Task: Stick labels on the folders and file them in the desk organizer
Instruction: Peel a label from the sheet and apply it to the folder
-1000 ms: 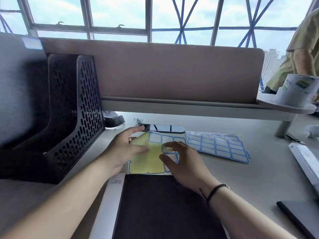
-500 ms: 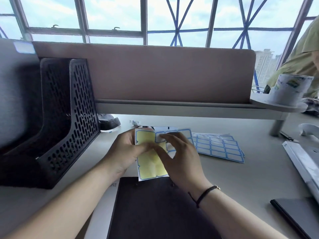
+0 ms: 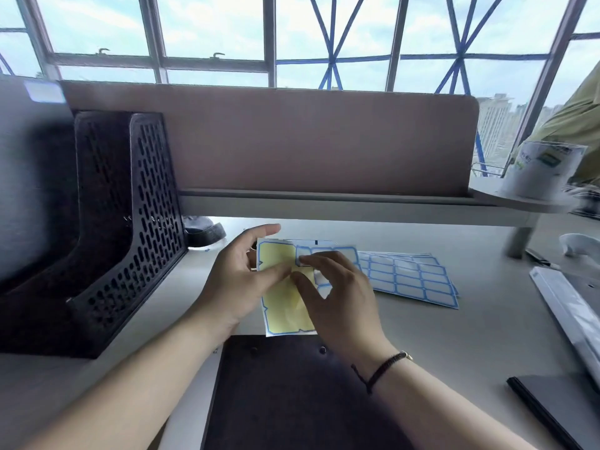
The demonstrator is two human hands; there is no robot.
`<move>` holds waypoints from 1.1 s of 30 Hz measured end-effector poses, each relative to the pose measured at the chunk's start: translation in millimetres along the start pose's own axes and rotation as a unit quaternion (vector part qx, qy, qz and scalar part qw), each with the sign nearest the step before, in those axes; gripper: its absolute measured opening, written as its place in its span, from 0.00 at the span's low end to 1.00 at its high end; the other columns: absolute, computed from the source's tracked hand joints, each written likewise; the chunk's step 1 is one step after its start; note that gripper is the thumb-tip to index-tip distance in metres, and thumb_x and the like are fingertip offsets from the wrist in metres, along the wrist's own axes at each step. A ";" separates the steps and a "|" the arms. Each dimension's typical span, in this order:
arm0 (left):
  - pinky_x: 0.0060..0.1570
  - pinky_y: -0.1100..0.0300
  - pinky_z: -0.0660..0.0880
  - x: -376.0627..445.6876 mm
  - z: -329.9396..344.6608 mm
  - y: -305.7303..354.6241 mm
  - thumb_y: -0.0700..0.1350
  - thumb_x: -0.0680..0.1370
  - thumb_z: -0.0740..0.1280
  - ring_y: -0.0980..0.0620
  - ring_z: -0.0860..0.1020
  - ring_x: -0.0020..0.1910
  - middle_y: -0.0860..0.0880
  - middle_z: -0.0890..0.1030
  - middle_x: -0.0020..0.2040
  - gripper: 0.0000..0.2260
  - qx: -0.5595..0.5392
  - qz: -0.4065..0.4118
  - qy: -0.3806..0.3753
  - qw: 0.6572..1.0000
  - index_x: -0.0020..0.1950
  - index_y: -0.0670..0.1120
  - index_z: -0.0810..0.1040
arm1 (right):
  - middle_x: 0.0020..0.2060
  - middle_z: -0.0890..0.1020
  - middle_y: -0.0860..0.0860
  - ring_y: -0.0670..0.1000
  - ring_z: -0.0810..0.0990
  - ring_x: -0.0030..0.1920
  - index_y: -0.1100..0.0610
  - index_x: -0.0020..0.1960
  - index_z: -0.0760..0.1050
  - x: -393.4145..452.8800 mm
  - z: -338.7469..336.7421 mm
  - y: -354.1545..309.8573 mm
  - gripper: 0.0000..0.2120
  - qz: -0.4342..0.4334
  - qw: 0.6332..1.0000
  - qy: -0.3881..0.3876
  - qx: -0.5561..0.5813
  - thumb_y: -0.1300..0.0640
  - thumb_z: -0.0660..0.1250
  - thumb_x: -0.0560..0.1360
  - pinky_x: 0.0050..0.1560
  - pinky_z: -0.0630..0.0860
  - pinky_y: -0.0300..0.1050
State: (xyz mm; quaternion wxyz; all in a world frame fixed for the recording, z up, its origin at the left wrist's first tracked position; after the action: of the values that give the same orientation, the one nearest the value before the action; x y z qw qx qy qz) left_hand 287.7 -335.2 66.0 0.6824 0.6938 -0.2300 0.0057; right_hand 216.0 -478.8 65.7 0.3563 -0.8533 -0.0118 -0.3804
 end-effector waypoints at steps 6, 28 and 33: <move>0.43 0.59 0.76 -2.6 5.3 0.8 0.37 0.72 0.76 0.48 0.81 0.41 0.46 0.85 0.41 0.20 -0.034 -0.017 -0.019 0.999 0.60 0.54 0.80 | 0.45 0.81 0.39 0.43 0.79 0.45 0.47 0.50 0.84 0.6 -0.7 0.4 0.11 0.014 1.000 0.003 0.009 0.44 0.67 0.74 0.48 0.76 0.44; 0.51 0.58 0.77 -0.2 1.3 2.6 0.44 0.68 0.78 0.51 0.80 0.49 0.51 0.83 0.47 0.27 0.068 0.034 0.007 0.997 0.62 0.65 0.77 | 0.36 0.80 0.41 0.40 0.76 0.43 0.50 0.40 0.83 1.4 -0.2 1.5 0.08 0.029 0.999 -0.013 0.015 0.55 0.69 0.77 0.39 0.67 0.28; 0.33 0.72 0.70 -5.7 4.7 11.4 0.33 0.74 0.73 0.62 0.72 0.26 0.52 0.82 0.40 0.26 0.073 0.043 -0.004 0.996 0.65 0.57 0.77 | 0.37 0.82 0.39 0.33 0.76 0.44 0.50 0.39 0.80 1.8 -0.9 5.3 0.07 0.061 0.997 -0.029 0.027 0.55 0.69 0.76 0.40 0.67 0.27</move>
State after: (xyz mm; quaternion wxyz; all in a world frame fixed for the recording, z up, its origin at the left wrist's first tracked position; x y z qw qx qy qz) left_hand 277.5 -337.4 74.7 0.6284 0.7312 -0.2608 0.0489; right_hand 218.3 -483.7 64.2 0.4013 -0.8533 0.0199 -0.3324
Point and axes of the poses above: each hand's wrist, its own x-axis towards the middle knuckle, its own z-axis out of the palm, y = z × x, the point moved 8 cm from there along x, towards the middle knuckle
